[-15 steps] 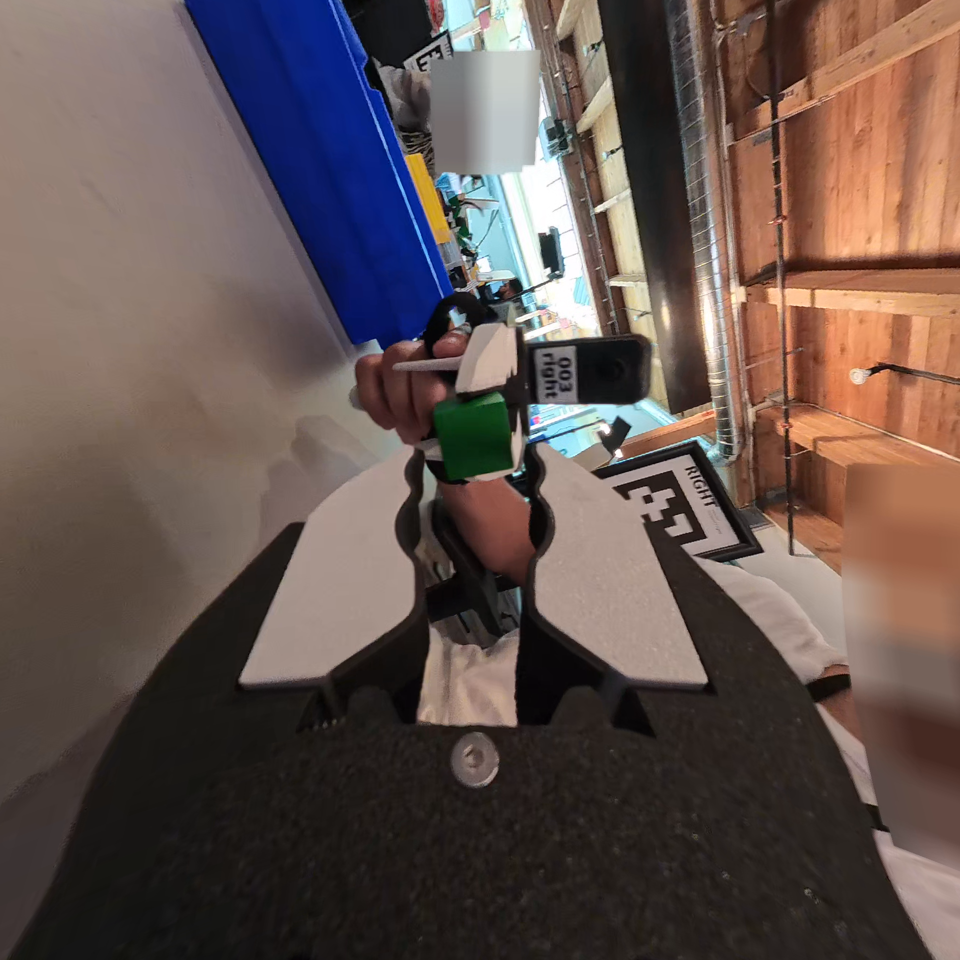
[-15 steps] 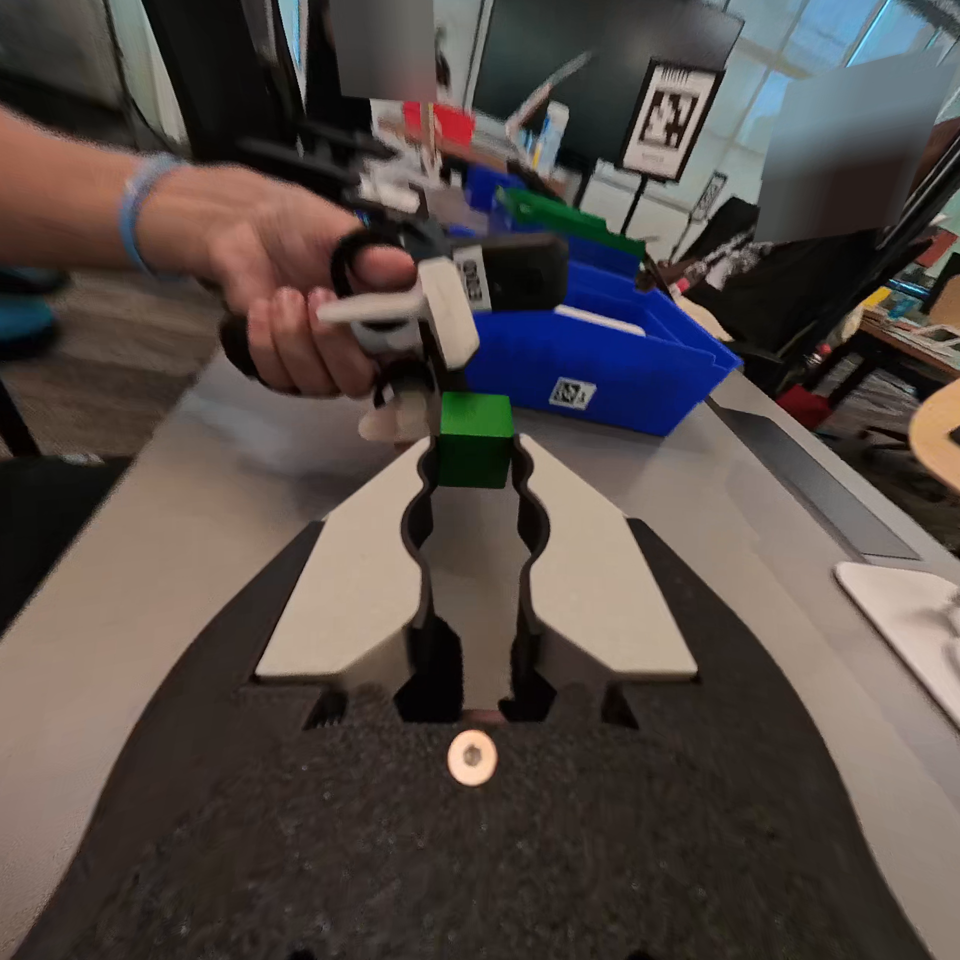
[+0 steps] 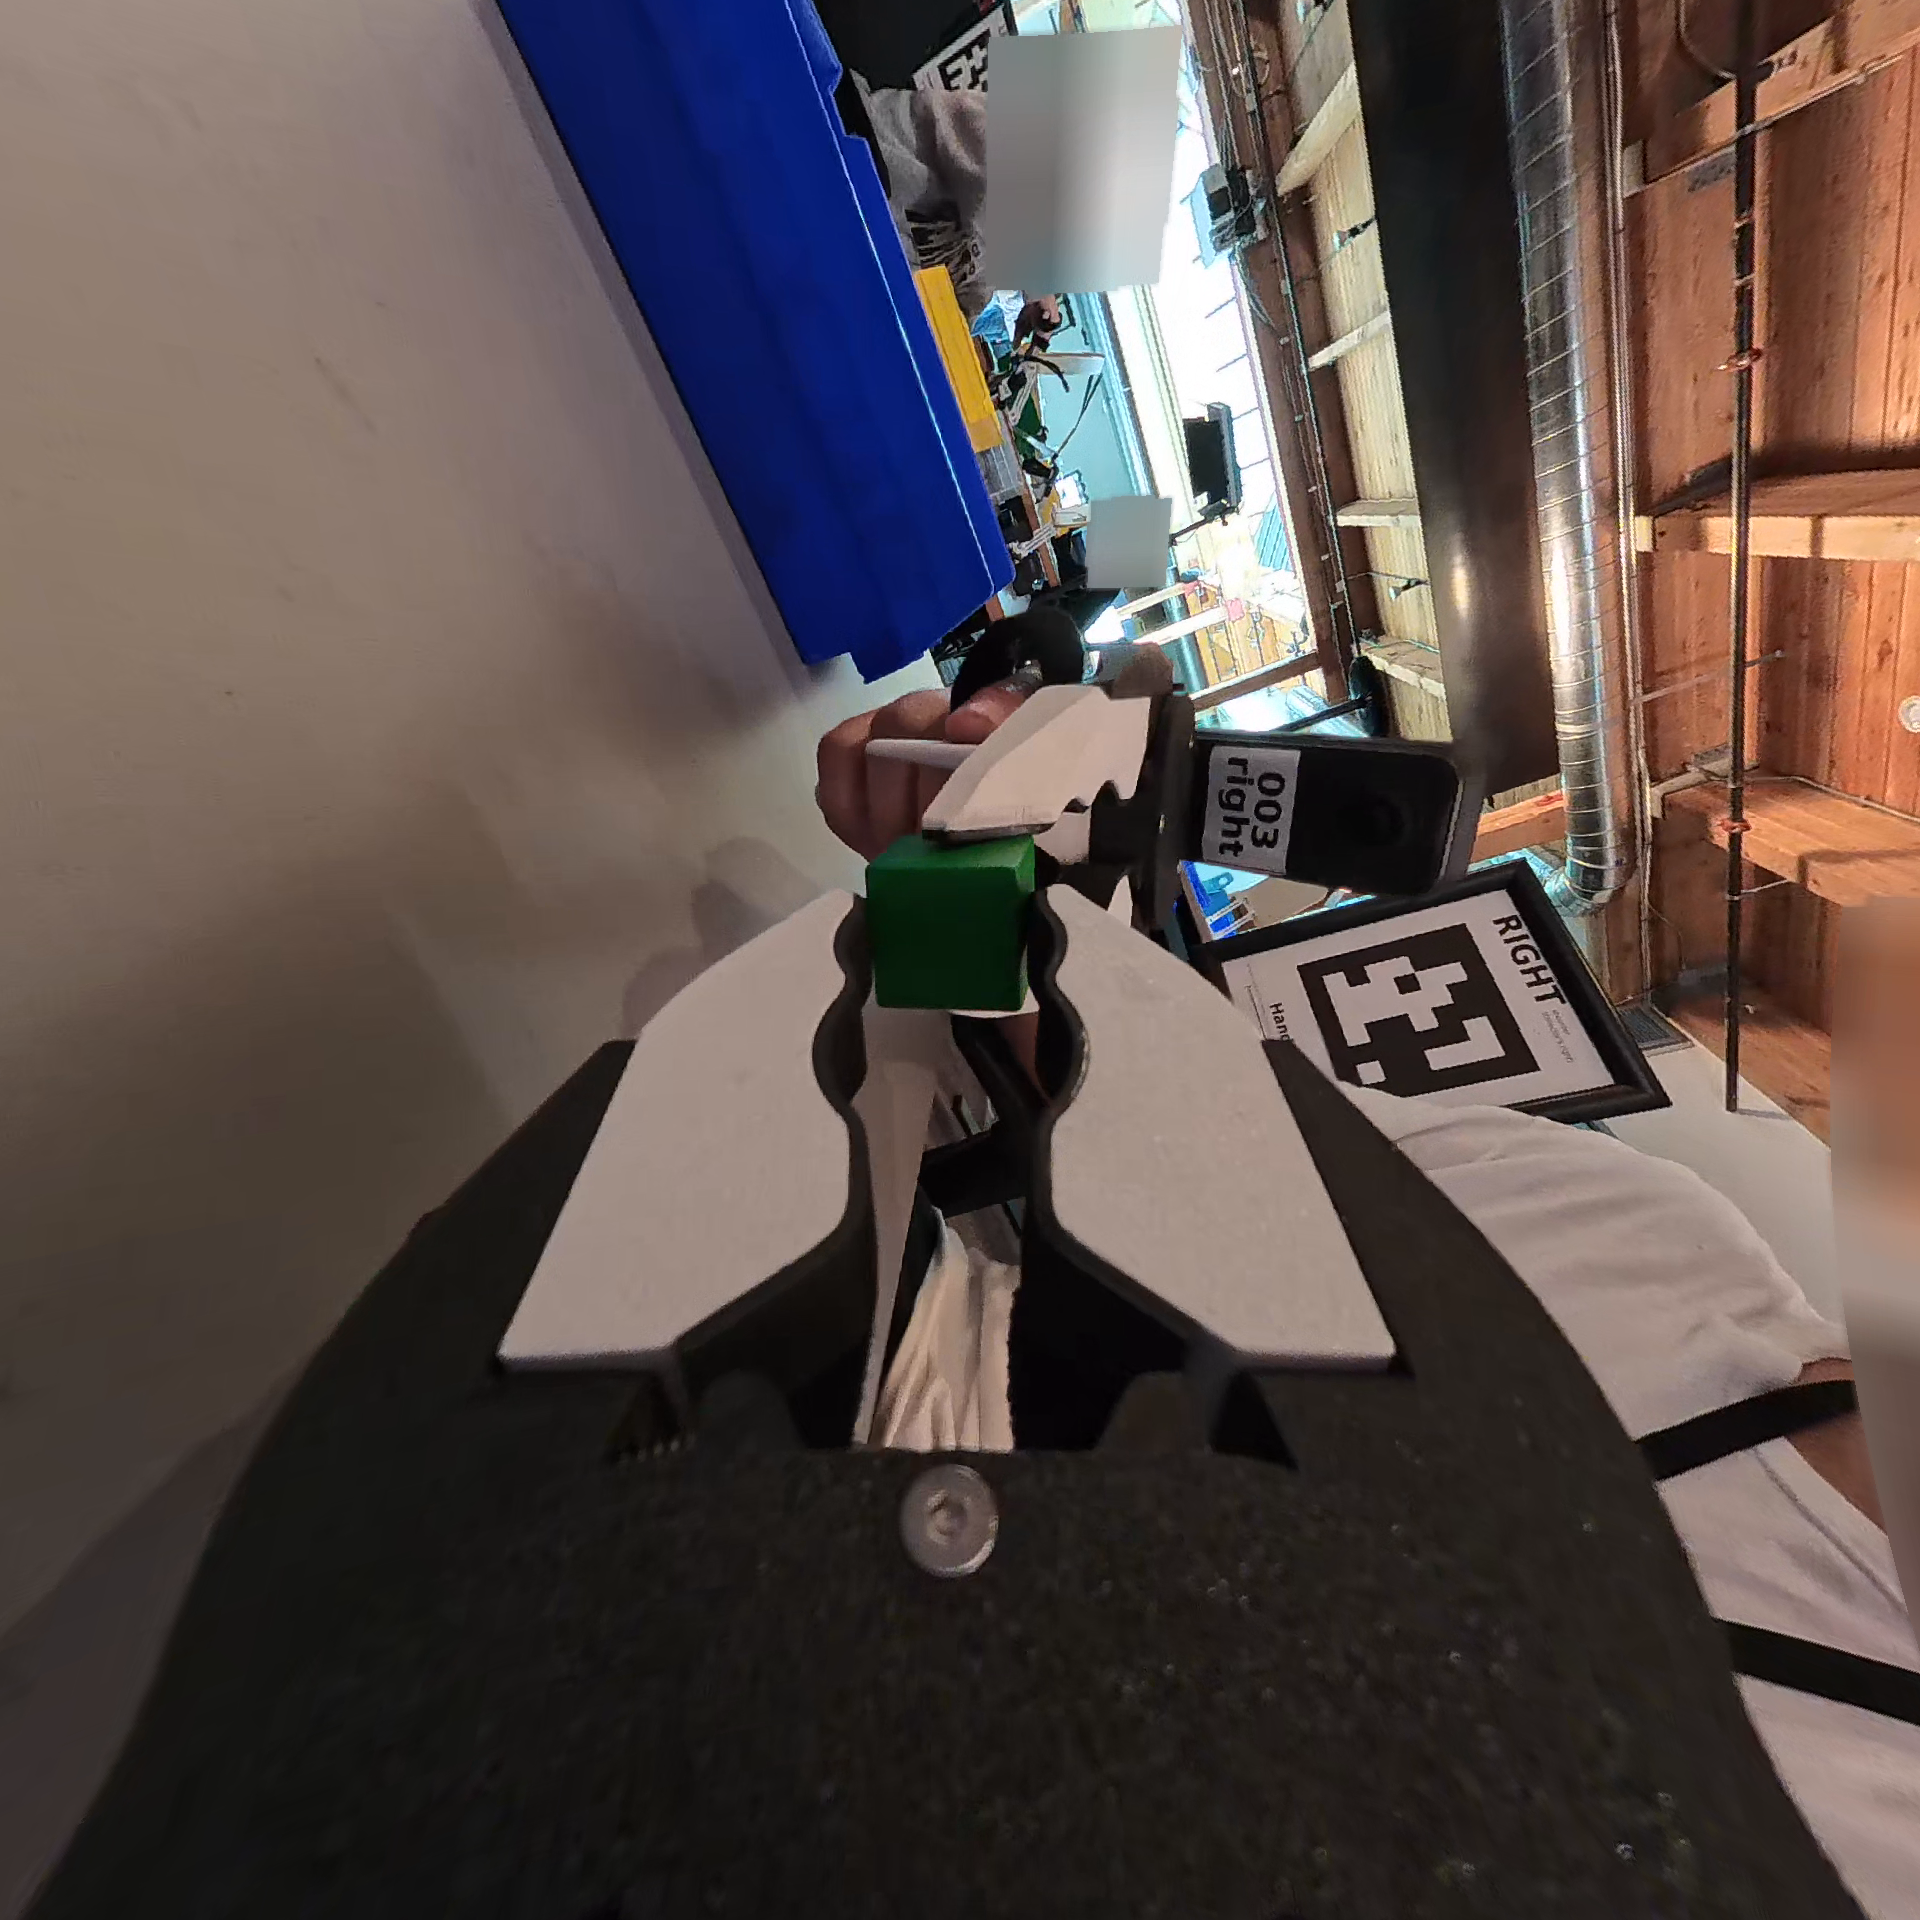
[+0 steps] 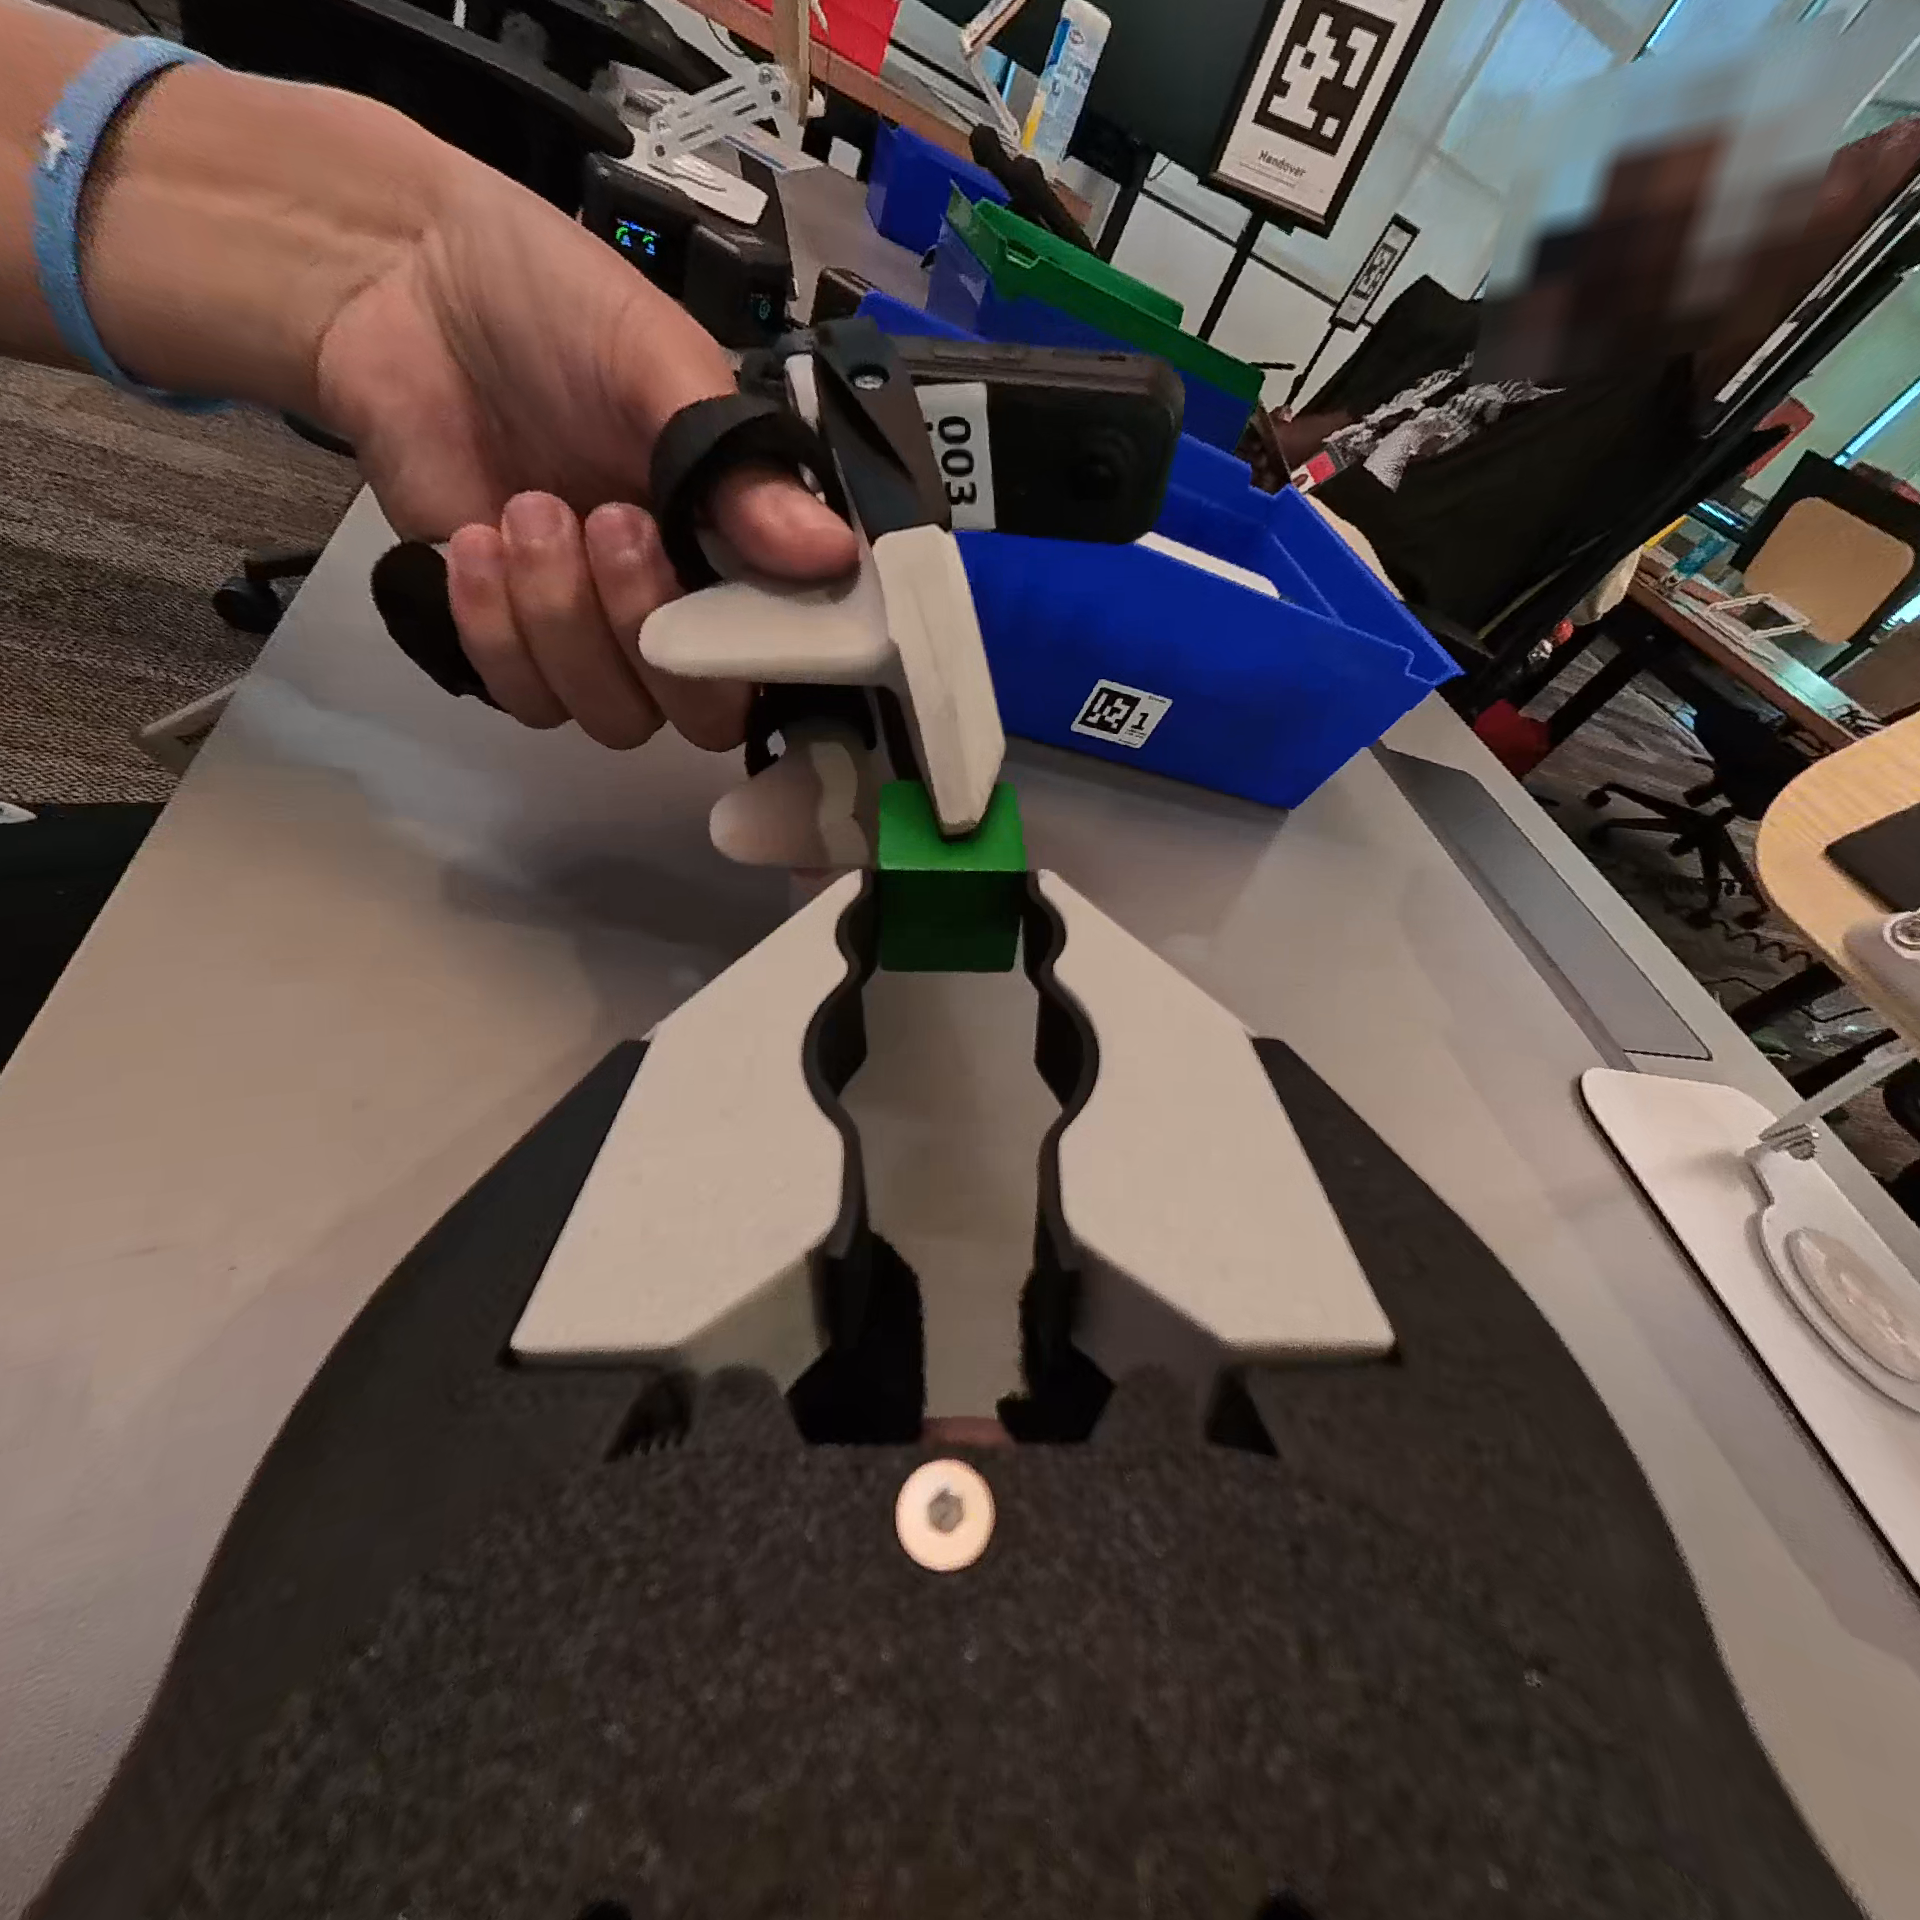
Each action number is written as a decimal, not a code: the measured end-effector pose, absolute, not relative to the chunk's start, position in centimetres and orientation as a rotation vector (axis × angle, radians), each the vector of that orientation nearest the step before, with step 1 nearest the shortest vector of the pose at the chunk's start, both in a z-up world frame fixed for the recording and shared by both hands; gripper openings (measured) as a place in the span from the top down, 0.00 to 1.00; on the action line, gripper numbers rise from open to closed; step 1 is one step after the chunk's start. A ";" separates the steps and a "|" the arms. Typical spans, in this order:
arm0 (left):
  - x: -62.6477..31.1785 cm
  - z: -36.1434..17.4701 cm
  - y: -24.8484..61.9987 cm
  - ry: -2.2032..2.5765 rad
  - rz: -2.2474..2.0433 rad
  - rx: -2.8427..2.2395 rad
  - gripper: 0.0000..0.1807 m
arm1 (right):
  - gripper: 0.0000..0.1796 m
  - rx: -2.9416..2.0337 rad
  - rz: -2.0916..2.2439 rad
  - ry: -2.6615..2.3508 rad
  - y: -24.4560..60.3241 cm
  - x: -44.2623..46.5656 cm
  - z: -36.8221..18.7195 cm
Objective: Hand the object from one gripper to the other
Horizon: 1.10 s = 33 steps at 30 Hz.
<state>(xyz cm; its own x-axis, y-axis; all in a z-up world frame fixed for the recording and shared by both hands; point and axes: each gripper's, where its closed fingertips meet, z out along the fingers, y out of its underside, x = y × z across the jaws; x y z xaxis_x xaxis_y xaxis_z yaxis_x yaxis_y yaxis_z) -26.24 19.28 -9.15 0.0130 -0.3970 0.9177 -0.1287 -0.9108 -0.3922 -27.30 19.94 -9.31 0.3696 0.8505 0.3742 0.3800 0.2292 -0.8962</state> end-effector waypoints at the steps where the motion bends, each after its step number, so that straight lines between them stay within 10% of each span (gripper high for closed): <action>1: -26.2 -9.2 19.4 0.560 -1.984 -2.084 0.85 | 0.85 -1.380 0.465 -1.213 20.0 -27.2 -9.4; 17: -28.3 -11.4 24.2 1.330 -0.234 -1.703 0.84 | 0.75 -1.870 0.793 -0.649 24.1 -24.1 -8.7; 33: -26.0 -11.3 22.2 1.496 0.003 -1.413 0.85 | 0.85 -2.015 1.238 -0.588 22.1 -26.7 -11.2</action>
<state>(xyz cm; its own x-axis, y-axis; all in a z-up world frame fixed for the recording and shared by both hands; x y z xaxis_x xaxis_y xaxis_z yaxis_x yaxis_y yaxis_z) -25.96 22.19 -11.28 0.2246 -0.7315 -0.6438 -0.7340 0.3075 -0.6056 -26.68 22.13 -11.23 0.4428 0.6802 -0.5842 0.0223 -0.6597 -0.7512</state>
